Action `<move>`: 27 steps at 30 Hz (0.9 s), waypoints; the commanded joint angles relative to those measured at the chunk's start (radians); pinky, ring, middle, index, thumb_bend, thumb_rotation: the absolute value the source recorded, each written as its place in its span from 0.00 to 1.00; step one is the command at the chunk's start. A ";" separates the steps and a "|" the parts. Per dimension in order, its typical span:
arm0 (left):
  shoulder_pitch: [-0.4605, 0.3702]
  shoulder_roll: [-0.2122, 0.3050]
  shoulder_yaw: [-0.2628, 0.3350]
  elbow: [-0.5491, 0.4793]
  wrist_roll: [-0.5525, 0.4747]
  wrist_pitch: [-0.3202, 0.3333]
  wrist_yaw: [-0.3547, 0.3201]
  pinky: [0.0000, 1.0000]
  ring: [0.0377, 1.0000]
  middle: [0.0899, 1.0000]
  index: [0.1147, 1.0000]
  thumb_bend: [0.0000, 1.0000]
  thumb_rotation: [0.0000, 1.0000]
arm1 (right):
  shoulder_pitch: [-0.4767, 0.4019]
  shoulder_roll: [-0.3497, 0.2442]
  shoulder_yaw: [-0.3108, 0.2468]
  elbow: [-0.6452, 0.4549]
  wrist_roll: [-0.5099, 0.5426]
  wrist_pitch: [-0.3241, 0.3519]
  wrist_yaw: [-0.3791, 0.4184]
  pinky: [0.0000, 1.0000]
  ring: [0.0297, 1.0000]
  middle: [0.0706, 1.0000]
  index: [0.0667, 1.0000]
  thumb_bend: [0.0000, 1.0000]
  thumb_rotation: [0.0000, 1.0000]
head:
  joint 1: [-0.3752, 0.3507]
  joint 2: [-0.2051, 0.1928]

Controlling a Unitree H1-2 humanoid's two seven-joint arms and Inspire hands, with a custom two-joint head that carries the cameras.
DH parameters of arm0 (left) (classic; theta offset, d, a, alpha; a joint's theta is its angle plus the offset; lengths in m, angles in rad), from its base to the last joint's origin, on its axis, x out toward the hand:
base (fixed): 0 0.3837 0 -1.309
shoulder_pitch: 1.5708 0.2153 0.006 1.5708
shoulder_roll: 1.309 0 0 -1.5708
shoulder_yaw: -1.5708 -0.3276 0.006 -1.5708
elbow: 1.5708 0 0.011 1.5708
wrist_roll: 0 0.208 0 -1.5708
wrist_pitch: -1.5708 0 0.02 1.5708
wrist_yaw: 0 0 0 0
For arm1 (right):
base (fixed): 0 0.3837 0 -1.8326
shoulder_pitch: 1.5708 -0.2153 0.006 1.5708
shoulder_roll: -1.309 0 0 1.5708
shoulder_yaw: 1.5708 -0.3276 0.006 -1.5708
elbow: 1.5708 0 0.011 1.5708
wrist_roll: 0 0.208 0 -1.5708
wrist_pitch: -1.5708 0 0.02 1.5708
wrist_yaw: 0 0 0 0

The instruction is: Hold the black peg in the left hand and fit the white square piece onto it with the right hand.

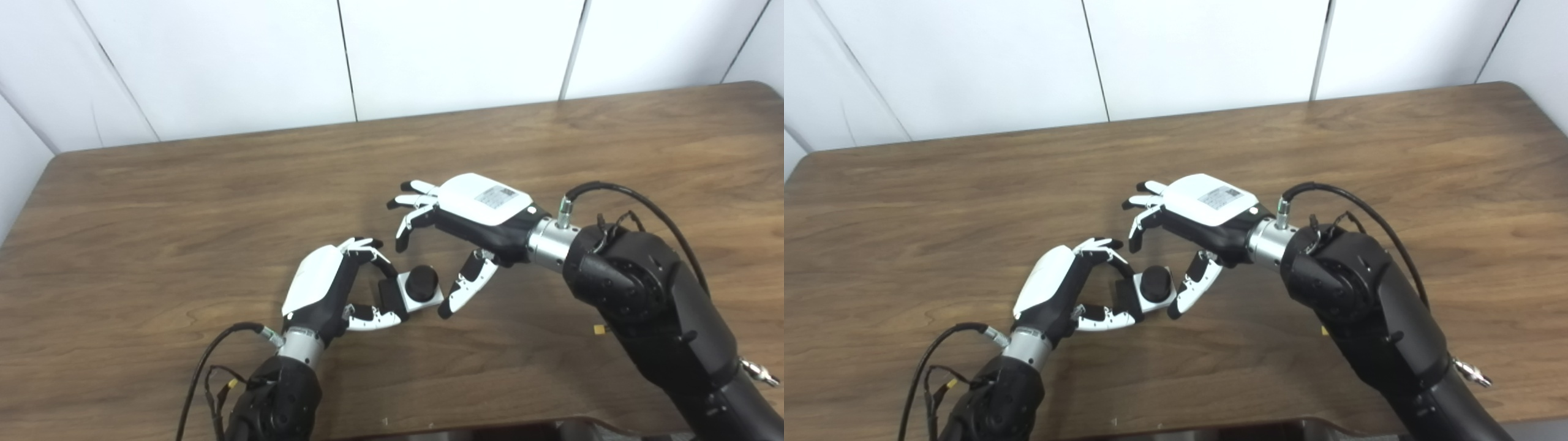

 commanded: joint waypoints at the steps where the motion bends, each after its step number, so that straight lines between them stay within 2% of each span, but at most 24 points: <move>1: -0.028 0.008 -0.003 -0.016 0.011 0.002 -0.009 0.87 0.93 0.85 0.49 0.57 0.22 | -0.042 -0.005 -0.021 -0.034 0.009 -0.008 -0.025 0.89 0.99 0.92 0.64 0.97 0.26 | 0.002 0.001; 2: -0.028 0.009 -0.004 -0.017 0.012 0.003 -0.012 0.88 0.93 0.85 0.55 0.62 0.33 | -0.042 -0.006 -0.022 -0.033 0.011 -0.009 -0.026 0.89 0.99 0.92 0.64 0.97 0.26 | 0.002 0.001; 3: -0.028 0.009 -0.004 -0.018 0.013 0.004 -0.014 0.88 0.93 0.85 0.57 0.65 0.39 | -0.042 -0.007 -0.022 -0.033 0.012 -0.009 -0.026 0.89 0.99 0.93 0.64 0.97 0.26 | 0.003 0.001; 5: -0.030 0.016 -0.008 -0.021 0.015 0.005 -0.027 0.89 0.93 0.86 0.63 0.68 0.45 | -0.042 -0.009 -0.024 -0.030 0.012 -0.013 -0.031 0.89 0.99 0.92 0.64 0.98 0.26 | 0.003 0.000; 8: -0.035 0.024 -0.013 -0.028 0.024 0.016 -0.055 0.89 0.93 0.87 0.68 0.70 0.49 | -0.041 -0.011 -0.024 -0.027 0.012 -0.014 -0.035 0.89 0.99 0.92 0.64 0.98 0.26 | 0.003 -0.001; 12: -0.040 0.036 -0.014 -0.039 0.023 0.025 -0.085 0.88 0.93 0.88 0.74 0.73 0.49 | -0.039 -0.015 -0.024 -0.024 0.016 -0.013 -0.033 0.89 0.99 0.92 0.65 0.98 0.26 | 0.006 0.000; 19: -0.045 0.050 -0.015 -0.053 0.020 0.044 -0.127 0.89 0.94 0.89 0.79 0.76 0.49 | -0.036 -0.020 -0.026 -0.023 0.017 -0.015 -0.036 0.88 0.98 0.92 0.67 0.99 0.27 | 0.008 0.001; 27: -0.031 0.050 -0.007 -0.065 0.012 0.056 -0.134 0.89 0.94 0.89 0.81 0.81 0.48 | -0.024 -0.033 -0.050 -0.028 0.024 0.002 -0.037 0.89 0.99 0.92 0.69 1.00 0.28 | 0.008 0.000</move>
